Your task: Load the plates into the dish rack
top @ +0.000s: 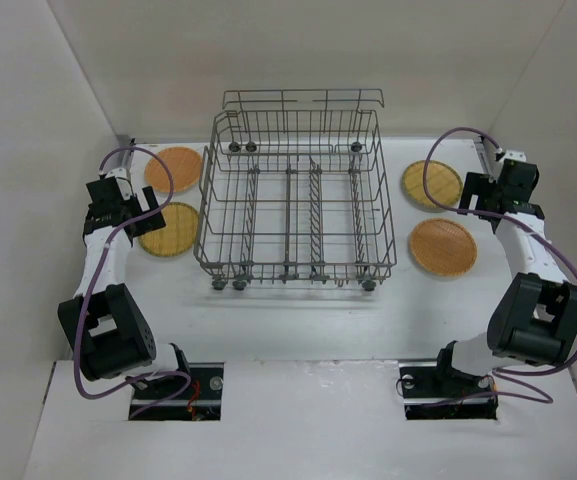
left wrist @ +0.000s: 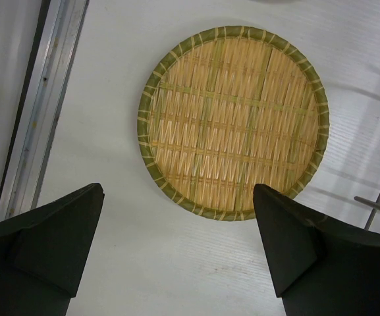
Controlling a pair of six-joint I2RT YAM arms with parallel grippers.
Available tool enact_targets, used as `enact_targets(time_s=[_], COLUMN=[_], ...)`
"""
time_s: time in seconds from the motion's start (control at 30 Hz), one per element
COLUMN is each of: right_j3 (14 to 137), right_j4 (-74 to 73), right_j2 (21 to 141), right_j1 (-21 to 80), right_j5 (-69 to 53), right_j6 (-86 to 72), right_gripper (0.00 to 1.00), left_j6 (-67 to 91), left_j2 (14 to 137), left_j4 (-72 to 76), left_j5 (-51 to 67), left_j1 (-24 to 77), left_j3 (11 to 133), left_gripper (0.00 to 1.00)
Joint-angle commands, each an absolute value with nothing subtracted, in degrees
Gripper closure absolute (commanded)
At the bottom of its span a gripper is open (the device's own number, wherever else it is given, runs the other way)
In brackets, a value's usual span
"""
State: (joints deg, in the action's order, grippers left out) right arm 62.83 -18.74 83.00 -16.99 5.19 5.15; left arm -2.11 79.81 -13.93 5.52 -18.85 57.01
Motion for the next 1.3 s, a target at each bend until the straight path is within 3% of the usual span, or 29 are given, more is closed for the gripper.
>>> enact_targets(time_s=[0.0, 0.4, 0.7, 0.73, 0.83, 0.93, 1.07, 1.17, 1.27], right_j3=[62.7, 64.0, 73.9, 76.4, 83.0, 88.6, 96.0, 102.3, 106.3], right_j4=[-14.2, -16.7, -19.5, -21.2, -24.4, -25.7, -28.6, -33.7, -38.0], right_j2=[80.2, 79.9, 86.6, 89.0, 95.2, 100.8, 108.4, 114.6, 119.8], right_j1=[-16.7, -18.2, -20.5, -21.3, -23.9, -25.9, -28.0, -28.5, -28.7], right_j5=[5.9, -0.2, -7.6, -10.4, -17.0, -22.8, -27.2, -29.4, -32.7], right_j6=[4.5, 9.0, 5.0, 3.5, -1.8, -6.8, -11.8, -12.2, -12.9], right_gripper=[0.00, 0.00, 0.00, 0.03, 0.33, 0.42, 0.29, 0.12, 0.14], left_j6=[-2.7, -3.7, -5.7, -6.1, -7.5, -8.3, -9.3, -9.5, -9.8], left_j2=[79.1, 79.7, 78.8, 78.6, 77.8, 77.1, 76.3, 76.0, 75.5], left_j4=[-13.0, -13.0, -13.6, -14.1, -15.4, -16.7, -18.5, -19.9, -20.5], left_j5=[5.4, 5.4, 5.0, 4.9, 4.7, 4.5, 4.4, 3.9, 3.2], left_j1=[-18.9, -18.8, -17.4, -17.2, -16.7, -16.7, -16.6, -16.2, -15.7], left_j3=[58.7, 59.2, 59.6, 59.6, 60.1, 60.6, 61.2, 61.6, 61.6], left_gripper=[0.00, 0.00, 0.00, 0.00, 0.00, 0.00, 0.00, 0.00, 0.00])
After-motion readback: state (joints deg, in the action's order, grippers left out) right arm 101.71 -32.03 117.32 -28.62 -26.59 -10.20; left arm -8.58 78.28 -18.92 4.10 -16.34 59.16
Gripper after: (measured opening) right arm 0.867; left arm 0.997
